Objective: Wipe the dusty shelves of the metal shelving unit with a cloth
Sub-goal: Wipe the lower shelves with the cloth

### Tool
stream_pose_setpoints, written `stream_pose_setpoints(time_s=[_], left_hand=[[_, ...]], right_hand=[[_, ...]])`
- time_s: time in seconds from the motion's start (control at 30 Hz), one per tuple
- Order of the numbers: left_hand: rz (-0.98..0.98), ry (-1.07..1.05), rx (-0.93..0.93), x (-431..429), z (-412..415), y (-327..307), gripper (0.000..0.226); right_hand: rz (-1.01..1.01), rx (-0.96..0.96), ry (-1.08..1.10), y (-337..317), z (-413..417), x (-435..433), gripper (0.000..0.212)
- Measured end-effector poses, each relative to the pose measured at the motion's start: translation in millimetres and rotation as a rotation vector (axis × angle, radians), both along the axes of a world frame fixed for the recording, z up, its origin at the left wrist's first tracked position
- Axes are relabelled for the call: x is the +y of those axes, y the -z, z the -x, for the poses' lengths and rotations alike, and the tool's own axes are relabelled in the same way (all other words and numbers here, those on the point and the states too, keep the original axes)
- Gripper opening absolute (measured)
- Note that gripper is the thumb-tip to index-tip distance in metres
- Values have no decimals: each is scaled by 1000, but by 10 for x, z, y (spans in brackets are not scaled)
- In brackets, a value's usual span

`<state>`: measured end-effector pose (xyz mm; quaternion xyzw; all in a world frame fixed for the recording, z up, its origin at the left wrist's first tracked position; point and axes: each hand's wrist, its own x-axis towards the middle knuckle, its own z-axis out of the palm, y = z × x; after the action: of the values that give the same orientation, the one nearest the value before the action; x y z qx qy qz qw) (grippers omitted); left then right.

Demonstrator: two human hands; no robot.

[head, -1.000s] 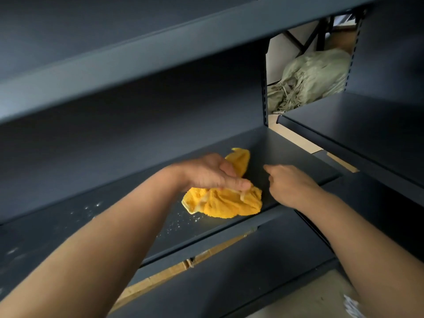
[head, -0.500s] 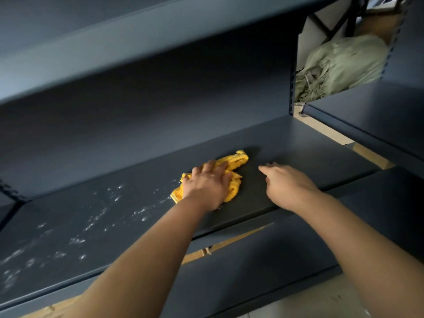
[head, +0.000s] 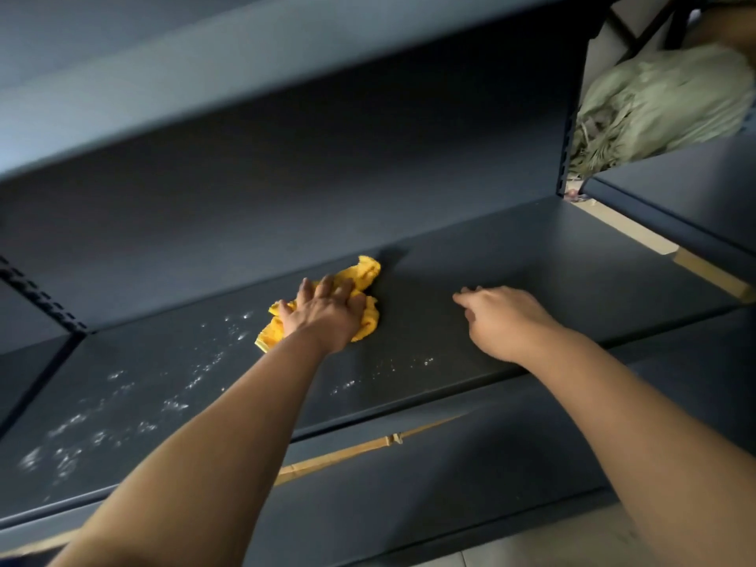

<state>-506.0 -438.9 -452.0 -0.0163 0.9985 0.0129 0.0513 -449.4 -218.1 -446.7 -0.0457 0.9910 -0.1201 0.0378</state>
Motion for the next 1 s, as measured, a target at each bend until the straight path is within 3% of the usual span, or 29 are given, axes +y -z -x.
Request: stream_pose_setpoints(time_s=[0.33, 0.57, 0.7, 1.0], left_hand=[[-30, 232, -18, 850, -739, -10, 72], [-14, 259, 2, 245, -913, 32, 64], [-6, 210, 14, -229, -825, 38, 62], [-30, 75, 35, -490, 10, 102, 60]], right_hand=[[121, 20, 23, 32, -99, 50, 47], [84, 7, 35, -9, -195, -162, 43], [90, 40, -91, -65, -236, -537, 45], [57, -38, -140, -103, 72, -1179, 42]])
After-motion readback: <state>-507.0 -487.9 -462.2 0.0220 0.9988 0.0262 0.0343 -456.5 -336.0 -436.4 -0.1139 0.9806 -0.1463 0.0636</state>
